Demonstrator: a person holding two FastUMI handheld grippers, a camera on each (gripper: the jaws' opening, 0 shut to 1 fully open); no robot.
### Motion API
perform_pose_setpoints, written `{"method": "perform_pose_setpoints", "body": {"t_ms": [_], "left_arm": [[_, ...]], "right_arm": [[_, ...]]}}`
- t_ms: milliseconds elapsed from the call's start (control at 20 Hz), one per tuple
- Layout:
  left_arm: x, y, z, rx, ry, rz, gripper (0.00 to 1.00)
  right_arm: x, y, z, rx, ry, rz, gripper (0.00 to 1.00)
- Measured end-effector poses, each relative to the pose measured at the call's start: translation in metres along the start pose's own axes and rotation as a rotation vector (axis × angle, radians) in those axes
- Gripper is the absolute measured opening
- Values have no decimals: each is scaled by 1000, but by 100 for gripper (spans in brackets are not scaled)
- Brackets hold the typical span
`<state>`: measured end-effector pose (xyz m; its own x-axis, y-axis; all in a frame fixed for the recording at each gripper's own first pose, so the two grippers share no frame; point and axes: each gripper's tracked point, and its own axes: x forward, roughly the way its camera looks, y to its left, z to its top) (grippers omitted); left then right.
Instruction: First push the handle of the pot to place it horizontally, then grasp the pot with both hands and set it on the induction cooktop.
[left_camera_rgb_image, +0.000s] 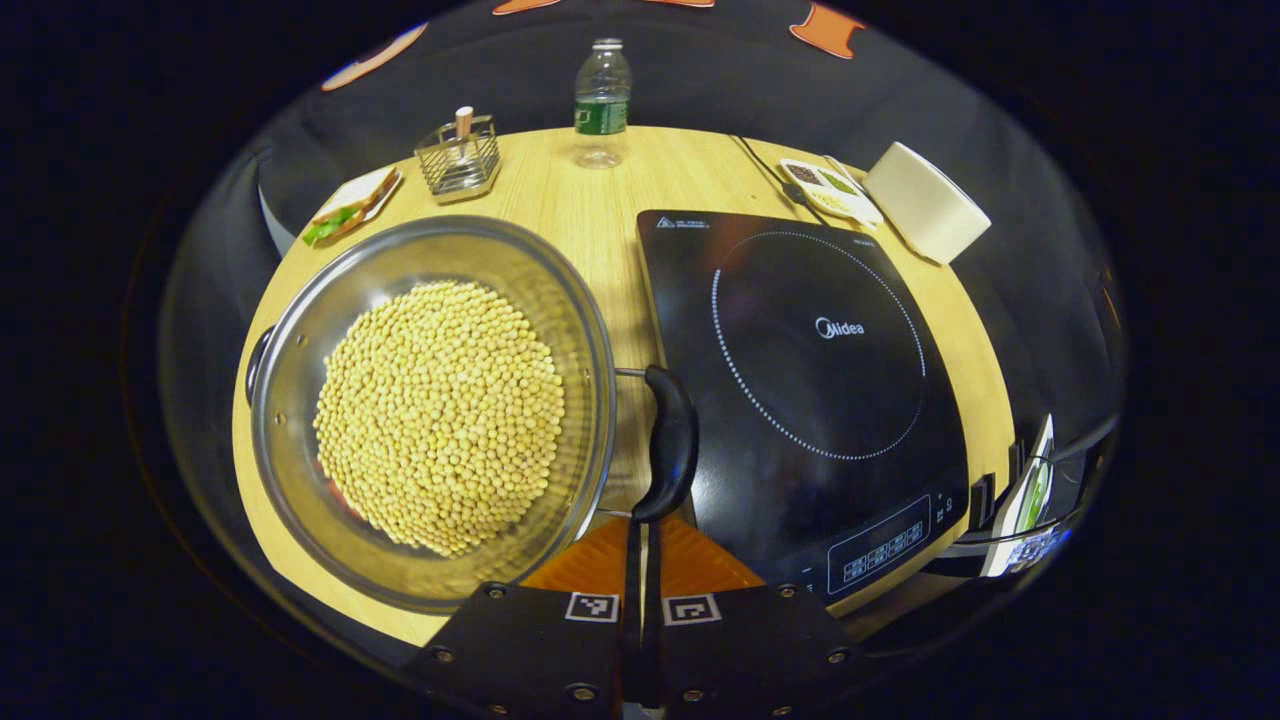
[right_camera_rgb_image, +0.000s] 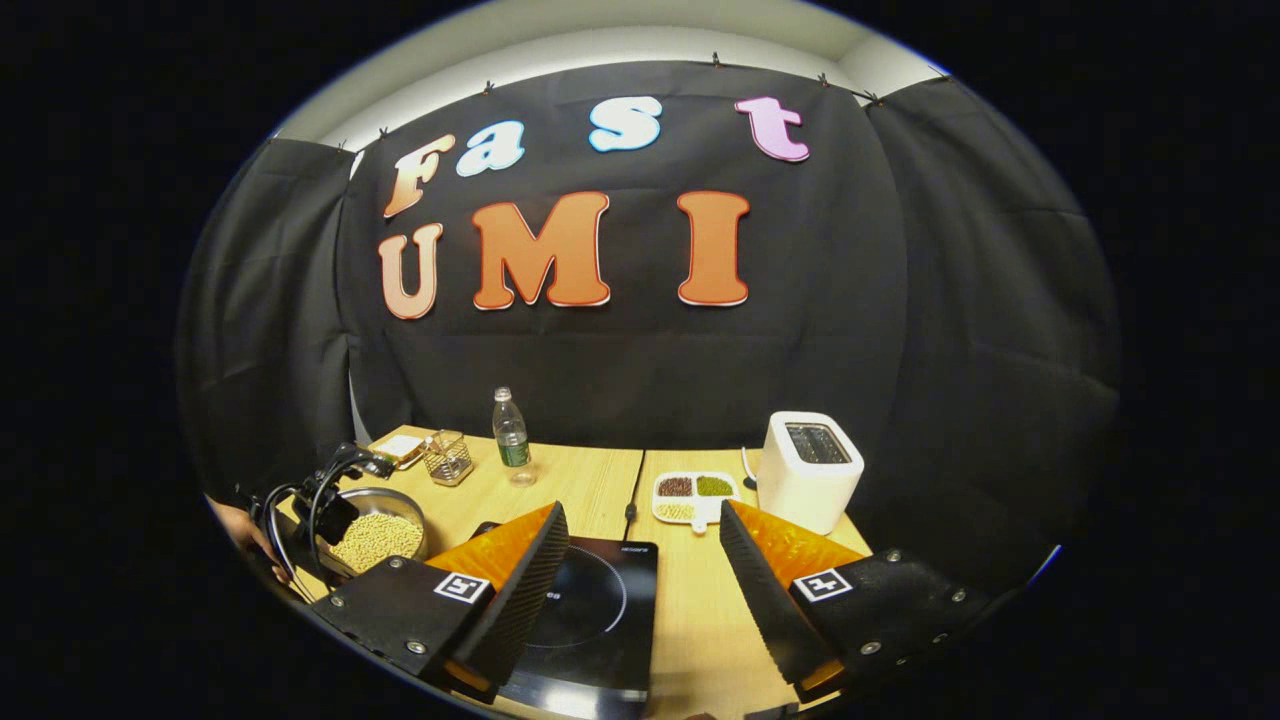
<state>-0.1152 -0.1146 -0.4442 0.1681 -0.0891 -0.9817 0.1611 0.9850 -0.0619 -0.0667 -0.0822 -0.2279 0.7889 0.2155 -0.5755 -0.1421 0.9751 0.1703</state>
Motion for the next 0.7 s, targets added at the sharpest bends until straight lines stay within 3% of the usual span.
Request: {"method": "perform_pose_setpoints", "body": {"t_ms": [450, 700], "left_arm": [[-13, 4, 32, 100, -94, -96, 2], [-49, 35, 48, 63, -184, -112, 2]], "right_arm": [[-3, 83, -42, 25, 188, 16, 94], [10, 140, -70, 52, 316, 69, 93]]}}
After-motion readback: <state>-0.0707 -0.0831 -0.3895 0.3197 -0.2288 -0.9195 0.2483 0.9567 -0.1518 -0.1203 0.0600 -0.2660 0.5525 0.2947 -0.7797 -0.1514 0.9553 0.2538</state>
